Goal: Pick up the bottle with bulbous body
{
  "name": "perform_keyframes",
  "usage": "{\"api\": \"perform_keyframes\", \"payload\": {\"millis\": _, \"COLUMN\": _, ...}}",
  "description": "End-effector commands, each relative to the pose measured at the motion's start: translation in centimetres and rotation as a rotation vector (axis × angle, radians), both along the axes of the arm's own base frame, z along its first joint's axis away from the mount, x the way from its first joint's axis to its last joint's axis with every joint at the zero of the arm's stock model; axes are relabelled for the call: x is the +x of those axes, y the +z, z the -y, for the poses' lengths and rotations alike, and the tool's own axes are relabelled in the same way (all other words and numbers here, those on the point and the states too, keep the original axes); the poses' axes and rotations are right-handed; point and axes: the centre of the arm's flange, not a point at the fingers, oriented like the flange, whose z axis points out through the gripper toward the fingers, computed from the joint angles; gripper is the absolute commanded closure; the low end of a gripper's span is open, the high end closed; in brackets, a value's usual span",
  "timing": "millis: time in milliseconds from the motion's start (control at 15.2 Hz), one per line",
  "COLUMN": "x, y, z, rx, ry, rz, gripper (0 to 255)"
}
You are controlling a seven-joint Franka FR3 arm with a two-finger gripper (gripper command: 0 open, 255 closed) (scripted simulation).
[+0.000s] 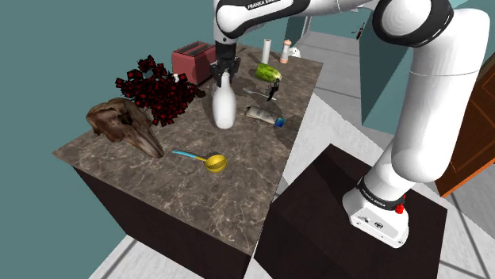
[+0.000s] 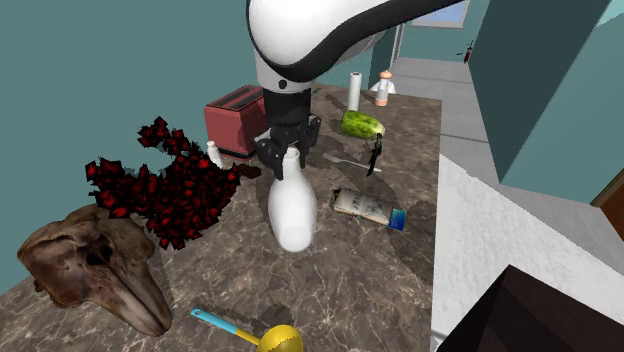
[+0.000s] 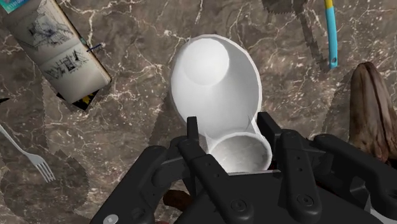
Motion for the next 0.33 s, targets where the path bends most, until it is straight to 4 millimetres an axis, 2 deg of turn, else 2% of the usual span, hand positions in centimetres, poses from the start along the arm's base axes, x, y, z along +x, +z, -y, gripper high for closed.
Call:
{"api": "perform_keyframes", "payload": {"millis": 0, "x": 0.0, "y": 1.2, "z": 0.0, "rx": 0.0, "ry": 0.0, "rz": 0.0, "gripper": 255}}
{"api": "perform_keyframes", "payload": {"millis": 132, "x": 0.0, "y": 2.3, "z": 0.0, "rx": 0.0, "ry": 0.0, "rz": 0.0, "gripper": 255}}
{"api": "perform_keyframes", "payload": {"millis": 264, "x": 0.0, "y": 2.3, "z": 0.0, "rx": 0.0, "ry": 0.0, "rz": 0.0, "gripper": 255}}
